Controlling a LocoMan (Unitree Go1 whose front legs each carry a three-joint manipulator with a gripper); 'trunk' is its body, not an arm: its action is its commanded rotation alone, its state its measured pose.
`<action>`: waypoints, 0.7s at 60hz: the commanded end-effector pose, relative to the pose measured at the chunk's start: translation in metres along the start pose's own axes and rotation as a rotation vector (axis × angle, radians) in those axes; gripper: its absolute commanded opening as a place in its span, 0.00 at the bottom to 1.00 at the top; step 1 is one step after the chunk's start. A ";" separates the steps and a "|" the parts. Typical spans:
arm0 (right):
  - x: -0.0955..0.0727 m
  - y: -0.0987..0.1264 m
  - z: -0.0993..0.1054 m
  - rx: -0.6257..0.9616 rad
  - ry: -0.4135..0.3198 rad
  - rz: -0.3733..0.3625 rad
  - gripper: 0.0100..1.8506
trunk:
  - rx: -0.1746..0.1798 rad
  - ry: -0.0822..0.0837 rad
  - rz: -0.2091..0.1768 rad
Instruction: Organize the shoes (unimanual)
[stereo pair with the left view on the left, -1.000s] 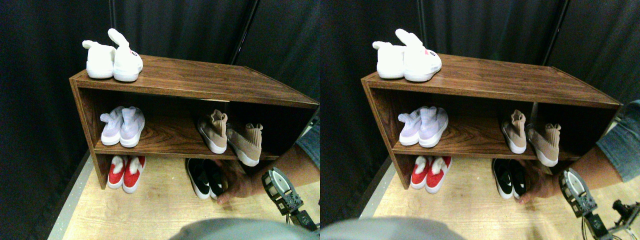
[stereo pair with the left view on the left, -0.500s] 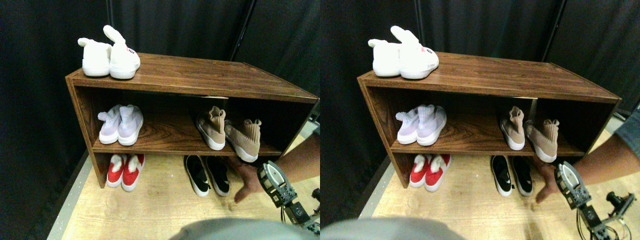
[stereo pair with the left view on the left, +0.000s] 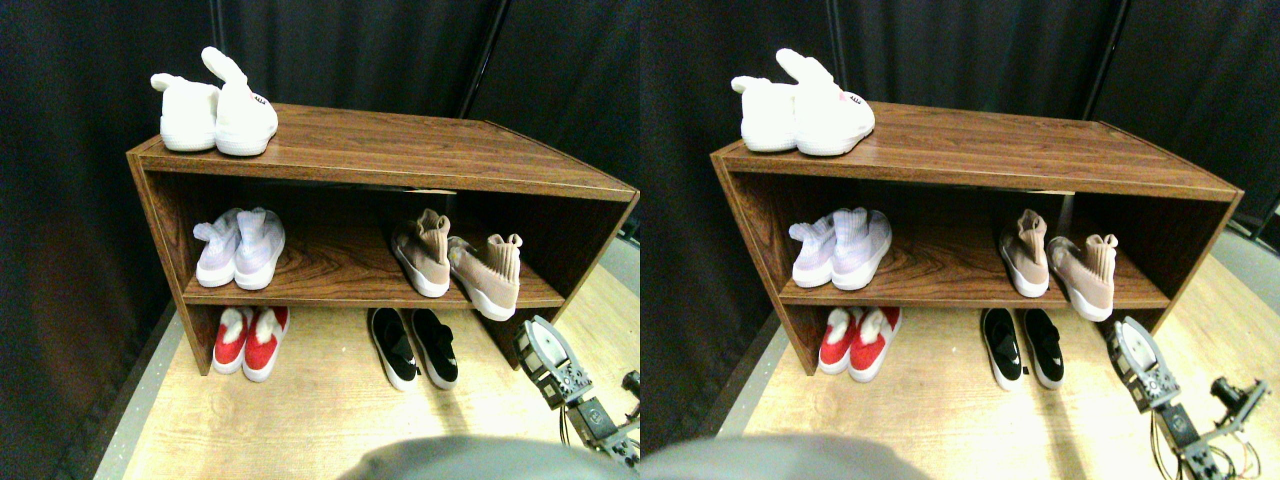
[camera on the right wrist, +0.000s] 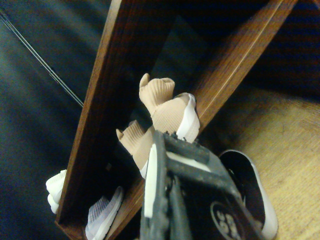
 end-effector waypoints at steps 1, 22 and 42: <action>0.001 0.007 0.000 -0.005 -0.002 0.044 0.03 | -0.022 0.016 0.005; -0.008 0.022 0.002 0.050 -0.016 0.028 0.16 | -0.017 -0.013 -0.011; -0.003 0.038 0.000 -0.025 -0.032 0.021 0.90 | -0.025 -0.027 -0.012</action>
